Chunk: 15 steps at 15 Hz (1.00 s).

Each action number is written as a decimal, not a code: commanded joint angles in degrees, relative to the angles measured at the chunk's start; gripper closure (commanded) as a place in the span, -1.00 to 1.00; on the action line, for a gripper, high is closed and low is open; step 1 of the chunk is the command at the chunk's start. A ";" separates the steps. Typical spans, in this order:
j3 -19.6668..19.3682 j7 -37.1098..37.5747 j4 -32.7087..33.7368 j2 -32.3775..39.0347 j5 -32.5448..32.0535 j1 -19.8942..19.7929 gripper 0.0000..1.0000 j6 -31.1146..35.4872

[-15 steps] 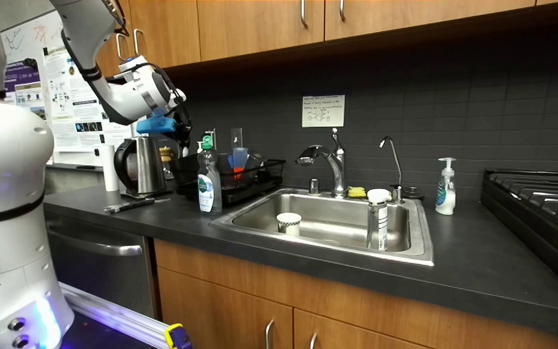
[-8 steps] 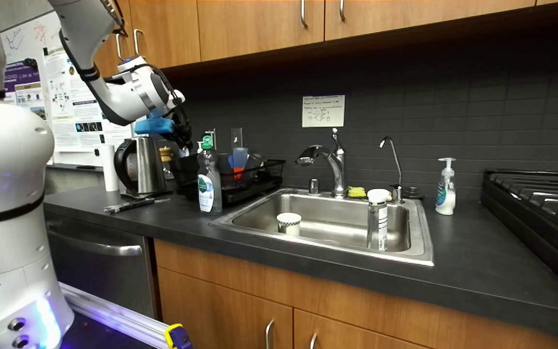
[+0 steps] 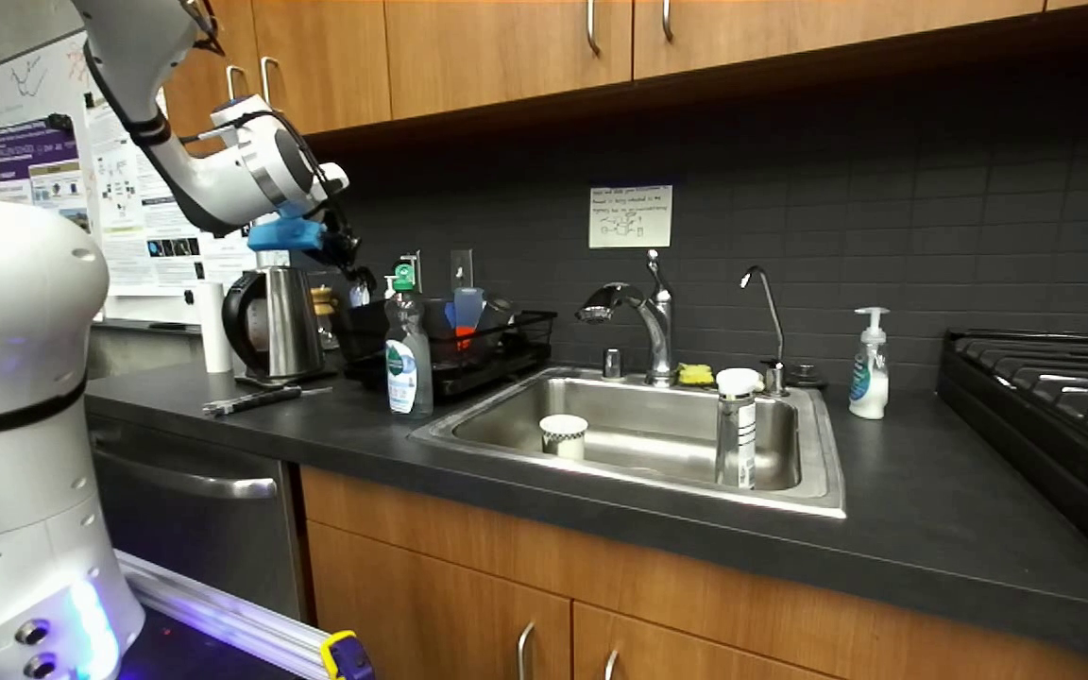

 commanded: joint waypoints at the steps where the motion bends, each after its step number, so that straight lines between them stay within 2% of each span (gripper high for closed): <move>1: -0.82 -1.29 -2.68 -4.70 3.34 1.47 1.00 -2.59; 8: -3.20 -6.40 -6.25 -9.66 17.29 8.30 1.00 -9.48; 9: -1.79 -8.82 -7.07 -11.10 21.04 7.62 1.00 -11.07; 12: -1.65 -12.29 -9.28 -15.40 26.54 8.83 1.00 -16.60; 13: -1.51 -13.14 -10.21 -17.31 27.71 9.14 0.82 -18.71; 14: -1.50 -14.01 -10.98 -18.89 28.78 9.52 0.46 -20.63; 15: -1.31 -14.65 -11.66 -20.58 29.54 9.90 0.38 -22.81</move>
